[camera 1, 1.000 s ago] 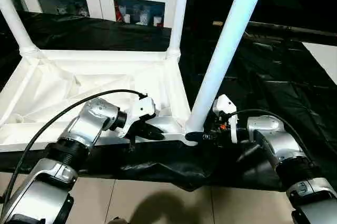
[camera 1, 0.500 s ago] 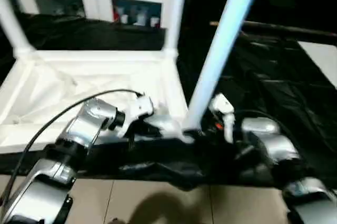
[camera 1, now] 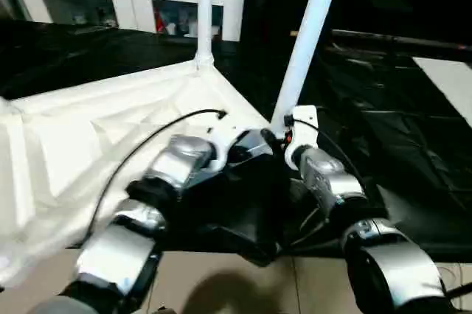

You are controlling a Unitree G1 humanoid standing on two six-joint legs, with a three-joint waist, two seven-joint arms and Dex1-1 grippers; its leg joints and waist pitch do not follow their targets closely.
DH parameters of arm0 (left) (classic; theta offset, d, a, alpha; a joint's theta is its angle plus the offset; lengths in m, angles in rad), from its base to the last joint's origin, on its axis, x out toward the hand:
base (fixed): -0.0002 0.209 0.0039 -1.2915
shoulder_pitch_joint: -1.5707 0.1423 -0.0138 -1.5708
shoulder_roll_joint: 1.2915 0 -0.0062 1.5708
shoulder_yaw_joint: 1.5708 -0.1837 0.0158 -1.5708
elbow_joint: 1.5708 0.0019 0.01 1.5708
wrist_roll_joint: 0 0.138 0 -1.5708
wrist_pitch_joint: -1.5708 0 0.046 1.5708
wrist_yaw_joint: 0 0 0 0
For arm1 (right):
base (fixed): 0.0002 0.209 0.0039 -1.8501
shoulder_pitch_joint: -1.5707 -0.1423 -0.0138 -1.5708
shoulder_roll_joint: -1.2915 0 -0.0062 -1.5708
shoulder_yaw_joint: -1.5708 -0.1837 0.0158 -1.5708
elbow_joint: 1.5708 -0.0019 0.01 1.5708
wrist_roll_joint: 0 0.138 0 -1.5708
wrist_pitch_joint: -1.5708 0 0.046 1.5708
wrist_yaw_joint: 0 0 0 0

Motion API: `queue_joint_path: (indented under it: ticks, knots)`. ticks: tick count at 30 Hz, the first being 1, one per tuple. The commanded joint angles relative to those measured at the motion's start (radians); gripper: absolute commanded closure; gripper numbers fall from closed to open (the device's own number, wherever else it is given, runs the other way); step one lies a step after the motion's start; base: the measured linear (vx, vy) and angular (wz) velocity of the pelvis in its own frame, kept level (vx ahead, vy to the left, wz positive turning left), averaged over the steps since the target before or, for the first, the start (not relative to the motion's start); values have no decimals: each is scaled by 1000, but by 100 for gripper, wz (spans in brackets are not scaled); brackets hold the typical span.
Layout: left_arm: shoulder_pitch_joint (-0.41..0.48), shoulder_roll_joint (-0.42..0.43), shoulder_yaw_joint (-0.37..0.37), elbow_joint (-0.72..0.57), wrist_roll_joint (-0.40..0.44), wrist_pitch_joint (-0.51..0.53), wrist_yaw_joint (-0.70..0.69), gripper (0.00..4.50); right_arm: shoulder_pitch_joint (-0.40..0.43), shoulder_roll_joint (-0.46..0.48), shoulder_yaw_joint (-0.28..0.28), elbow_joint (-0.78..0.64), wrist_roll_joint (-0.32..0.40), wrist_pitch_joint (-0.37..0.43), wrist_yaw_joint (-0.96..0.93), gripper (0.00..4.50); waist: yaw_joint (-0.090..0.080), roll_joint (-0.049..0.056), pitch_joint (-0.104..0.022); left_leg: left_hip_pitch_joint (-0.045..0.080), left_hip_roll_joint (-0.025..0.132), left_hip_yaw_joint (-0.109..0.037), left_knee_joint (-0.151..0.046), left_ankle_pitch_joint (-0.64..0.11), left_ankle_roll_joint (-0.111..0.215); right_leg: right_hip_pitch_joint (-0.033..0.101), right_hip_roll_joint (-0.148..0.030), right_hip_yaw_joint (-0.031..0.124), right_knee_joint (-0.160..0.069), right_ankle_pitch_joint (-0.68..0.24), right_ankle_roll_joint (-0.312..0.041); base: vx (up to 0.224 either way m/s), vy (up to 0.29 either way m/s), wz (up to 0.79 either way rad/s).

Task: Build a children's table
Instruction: Rotate leg to tighten

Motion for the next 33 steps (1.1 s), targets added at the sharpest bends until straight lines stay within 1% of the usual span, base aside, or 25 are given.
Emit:
queue_joint_path:
  ticks: [1,2,3,4,5,6,7,8,9,10,11,12,13,14,15,16,17,18,21,22,24,25,29,30,33]
  knots:
    - [4,-7,-2,24,18,-11,41,450,-5,26,32,14,-29,-10,66,178,1,5,-63,8,21,-2,-64,-174,29,51,-62,44,-69,-129,-208,0,0,0]
    - [8,-3,-8,16,20,-9,26,450,-4,29,27,6,-20,-21,92,178,3,3,-62,9,22,-2,-65,-179,35,51,-63,44,-70,-143,-206,0,0,0]
    - [10,1,-12,10,20,-7,11,450,-1,32,20,-3,-6,-35,125,123,3,-2,-63,8,22,-1,-64,-179,38,52,-63,44,-70,-146,-205,0,0,0]
    - [12,6,-13,6,20,-11,3,450,2,31,22,-12,-5,-47,143,109,4,1,-62,9,22,-1,-64,-173,41,51,-64,44,-70,-146,-208,0,0,0]
    - [17,15,-14,-3,18,-12,-12,450,11,25,27,-31,-2,-66,184,109,5,-2,-62,8,23,-1,-64,-171,42,52,-65,44,-69,-144,-209,0,0,0]
    - [18,26,-15,-2,15,-24,-33,450,15,10,36,-40,-10,-108,213,109,6,-1,-62,8,23,0,-63,-171,49,52,-65,44,-69,-140,-212,0,0,0]
    - [19,27,-15,-2,15,-25,-36,450,15,9,36,-41,-11,-111,214,103,5,-2,-62,4,23,-2,-64,-169,50,54,-66,43,-68,-141,-211,0,0,0]
    - [23,37,-20,-4,13,-32,-60,450,17,-9,45,-46,-22,-145,230,88,1,-3,-61,0,22,-4,-65,-164,50,57,-66,42,-69,-150,-208,0,0,0]
    - [23,37,-20,-4,13,-32,-60,450,17,-9,45,-46,-22,-145,230,65,-2,-2,-61,3,23,-3,-65,-172,49,53,-66,42,-71,-166,-208,0,0,0]
    - [36,54,-34,-19,14,-40,-101,450,25,-27,51,-70,-13,-143,291,62,-3,1,-60,6,23,-4,-65,-179,52,54,-65,42,-73,-176,-210,0,0,0]
    - [46,65,-43,-28,17,-47,-133,450,30,-41,55,-84,-7,-140,342,56,-6,0,-60,4,23,-3,-64,-182,58,55,-65,42,-72,-172,-214,0,0,0]
    - [61,84,-56,-47,18,-54,-185,450,44,-70,76,-114,-9,-127,424,56,-7,1,-59,3,24,-4,-65,-178,60,55,-65,43,-71,-168,-215,0,0,0]
    - [83,112,-72,-79,12,-59,-263,450,71,-116,116,-161,-22,-106,544,43,-4,2,-60,5,26,-3,-62,-173,79,57,-64,43,-70,-140,-226,0,0,0]
    - [83,112,-72,-79,12,-59,-263,450,71,-116,116,-161,-22,-106,544,29,-3,2,-60,4,28,-4,-62,-164,83,57,-64,42,-67,-122,-233,0,0,0]
    - [102,138,-91,-110,6,-61,-340,450,94,-158,154,-185,-49,-109,627,18,-2,3,-61,6,28,-4,-62,-155,85,57,-63,42,-65,-100,-241,0,0,0]
    - [105,145,-95,-119,3,-60,-357,450,99,-168,161,-186,-56,-115,642,18,-4,3,-61,6,28,-3,-62,-148,89,55,-63,43,-62,-83,-251,0,0,0]
    - [119,168,-108,-148,-8,-54,-420,450,117,-201,188,-189,-84,-137,695,18,-4,3,-61,7,28,-2,-61,-149,88,54,-63,42,-62,-83,-257,0,0,0]
    - [129,185,-118,-168,-17,-68,-468,450,131,-222,202,-197,-87,-140,746,18,-3,3,-61,7,29,-2,-61,-153,88,54,-65,43,-63,-88,-265,0,0,0]
    - [158,247,-136,-248,-58,-80,-612,450,181,-283,215,-266,-52,-111,887,18,8,5,-58,13,33,-1,-64,-187,79,53,-64,45,-67,-120,-262,0,0,0]
    - [158,247,-136,-248,-58,-80,-612,450,181,-283,215,-266,-52,-111,887,18,11,6,-56,13,35,0,-66,-184,75,51,-63,46,-65,-116,-263,0,0,0]
    - [167,268,-134,-283,-73,-58,-648,450,203,-308,218,-314,-27,-72,948,18,12,8,-56,15,34,1,-67,-192,69,51,-59,44,-64,-117,-261,0,0,0]
    - [171,277,-133,-296,-79,-56,-664,450,212,-317,220,-330,-18,-58,970,18,13,8,-54,13,35,0,-68,-207,61,51,-61,44,-65,-144,-256,0,0,0]
    - [185,302,-122,-327,-91,-44,-700,450,230,-331,217,-363,3,-21,1012,18,14,7,-55,14,34,-2,-69,-219,43,50,-65,46,-70,-191,-239,0,0,0]
    - [185,302,-122,-327,-91,-44,-700,450,230,-331,217,-363,3,-21,1012,47,14,7,-55,14,34,-2,-69,-219,43,50,-65,46,-70,-191,-239,0,0,0]
    - [192,312,-114,-327,-91,-44,-710,450,236,-329,214,-372,15,6,1040,54,12,6,-58,10,32,-2,-67,-192,45,51,-62,45,-66,-153,-242,0,0,0]
